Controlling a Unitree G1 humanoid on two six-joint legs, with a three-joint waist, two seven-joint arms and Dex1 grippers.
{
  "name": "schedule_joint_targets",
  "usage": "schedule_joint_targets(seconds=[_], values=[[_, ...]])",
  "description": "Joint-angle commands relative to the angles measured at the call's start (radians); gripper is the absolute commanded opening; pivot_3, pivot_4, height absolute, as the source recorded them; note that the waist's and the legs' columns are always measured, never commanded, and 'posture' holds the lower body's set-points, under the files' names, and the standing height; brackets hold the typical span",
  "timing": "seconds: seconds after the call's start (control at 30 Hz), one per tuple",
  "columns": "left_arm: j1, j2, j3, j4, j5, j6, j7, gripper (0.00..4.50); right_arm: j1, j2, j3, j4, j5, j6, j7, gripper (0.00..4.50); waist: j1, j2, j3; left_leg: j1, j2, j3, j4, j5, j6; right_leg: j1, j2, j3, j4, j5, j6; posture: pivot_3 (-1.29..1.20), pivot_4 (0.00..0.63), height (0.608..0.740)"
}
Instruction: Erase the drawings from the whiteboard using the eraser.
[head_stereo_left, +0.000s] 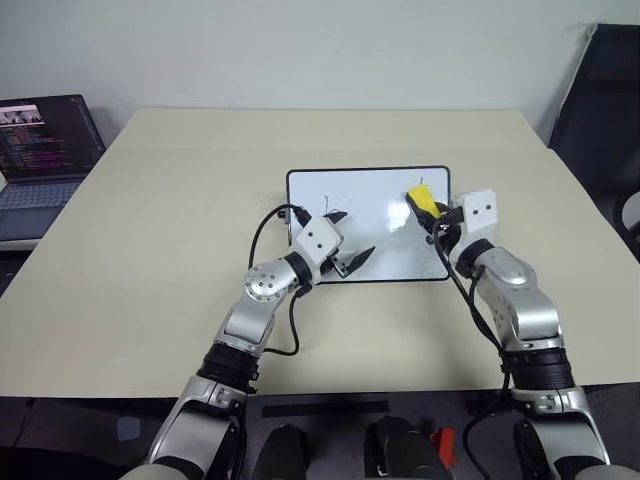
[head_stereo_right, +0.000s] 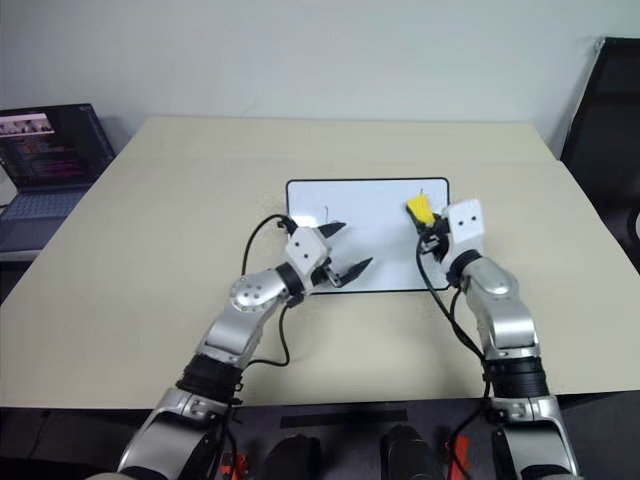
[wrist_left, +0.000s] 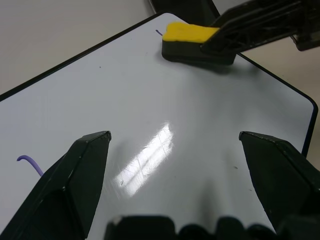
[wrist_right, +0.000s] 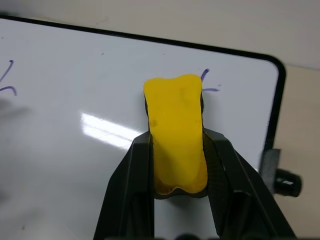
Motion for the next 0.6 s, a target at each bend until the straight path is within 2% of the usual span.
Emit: schedule_joint_targets(seconds=[0.03, 0.23, 0.6], values=[[-0.019, -0.005, 0.002, -0.049, -0.001, -0.007, -0.003, 4.5, -0.035, -0.05, -0.049, 0.075, -0.043, -0.022, -0.048, 1.0, 0.0, 0.0, 0.0, 0.0, 0.0, 0.0, 0.001, 0.0, 0.0, 0.0, 0.0, 0.0, 0.0, 0.0, 0.0, 0.0, 0.15, 0.74], [-0.021, -0.002, 0.002, -0.045, -0.002, -0.008, -0.006, 4.5, -0.029, -0.021, -0.041, 0.063, -0.034, -0.04, -0.063, 1.0, 0.002, 0.0, 0.0, 0.0, 0.0, 0.0, 0.001, 0.0, 0.0, 0.001, 0.0, 0.0, 0.0, 0.0, 0.0, 0.0, 0.15, 0.74], [-0.01, 0.003, 0.001, -0.057, 0.002, -0.002, -0.001, 4.5, -0.029, 0.092, -0.008, -0.022, 0.062, -0.049, 0.027, 1.0, -0.008, 0.0, 0.0, 0.0, 0.001, 0.0, 0.0, 0.0, 0.0, 0.0, 0.001, 0.0, 0.0, 0.0, 0.0, 0.0, 0.15, 0.74]])
